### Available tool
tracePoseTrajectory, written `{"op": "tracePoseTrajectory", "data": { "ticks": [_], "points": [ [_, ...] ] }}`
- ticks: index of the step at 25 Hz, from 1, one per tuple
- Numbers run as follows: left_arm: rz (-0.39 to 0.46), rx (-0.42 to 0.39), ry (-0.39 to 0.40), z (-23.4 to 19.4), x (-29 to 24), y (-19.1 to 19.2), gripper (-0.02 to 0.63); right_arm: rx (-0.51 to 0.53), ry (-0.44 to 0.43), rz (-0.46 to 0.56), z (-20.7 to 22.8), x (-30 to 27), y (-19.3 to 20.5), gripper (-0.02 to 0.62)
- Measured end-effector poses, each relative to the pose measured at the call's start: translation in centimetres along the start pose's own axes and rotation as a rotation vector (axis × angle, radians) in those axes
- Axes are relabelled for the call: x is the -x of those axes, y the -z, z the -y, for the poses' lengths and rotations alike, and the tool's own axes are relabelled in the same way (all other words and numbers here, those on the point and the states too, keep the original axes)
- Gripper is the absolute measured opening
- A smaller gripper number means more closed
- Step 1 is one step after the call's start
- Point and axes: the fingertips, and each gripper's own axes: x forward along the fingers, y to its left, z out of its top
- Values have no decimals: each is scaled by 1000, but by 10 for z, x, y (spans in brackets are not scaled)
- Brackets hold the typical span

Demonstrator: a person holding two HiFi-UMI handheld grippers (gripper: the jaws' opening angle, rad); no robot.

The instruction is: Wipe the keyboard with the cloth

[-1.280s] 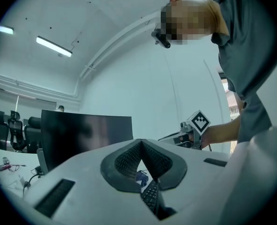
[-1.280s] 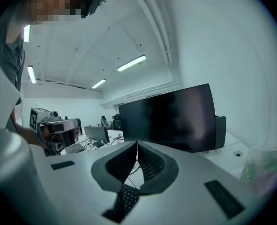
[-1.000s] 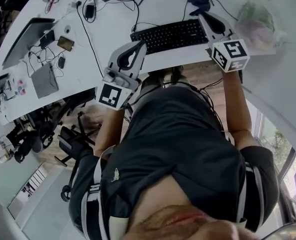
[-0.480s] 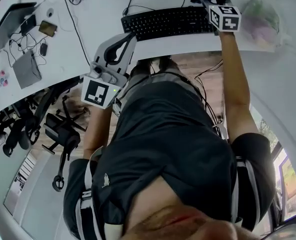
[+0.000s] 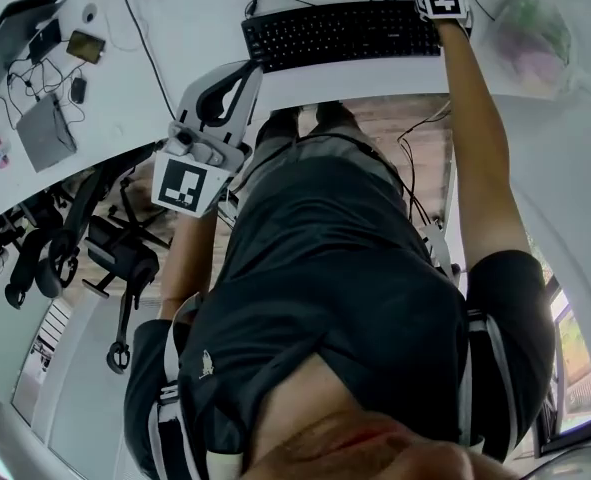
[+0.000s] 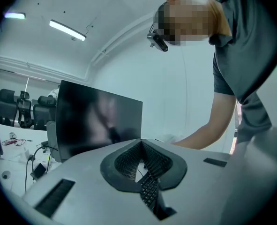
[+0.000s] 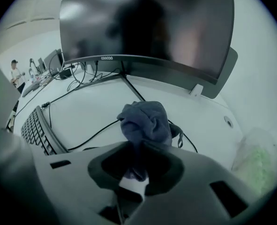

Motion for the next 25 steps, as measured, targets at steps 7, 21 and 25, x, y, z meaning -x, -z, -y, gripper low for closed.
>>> {"op": "tracePoseTrajectory", "data": {
  "ticks": [7, 21, 25],
  "points": [
    [21, 7, 5, -12, 0, -5, 3, 10, 39, 253, -8, 52, -34, 31],
    [66, 15, -48, -43, 19, 3, 3, 248, -235, 475, -251, 123, -11, 31],
    [71, 31, -63, -50, 30, 9, 3, 334, -358, 410, -329, 100, -6, 31]
  ]
}}
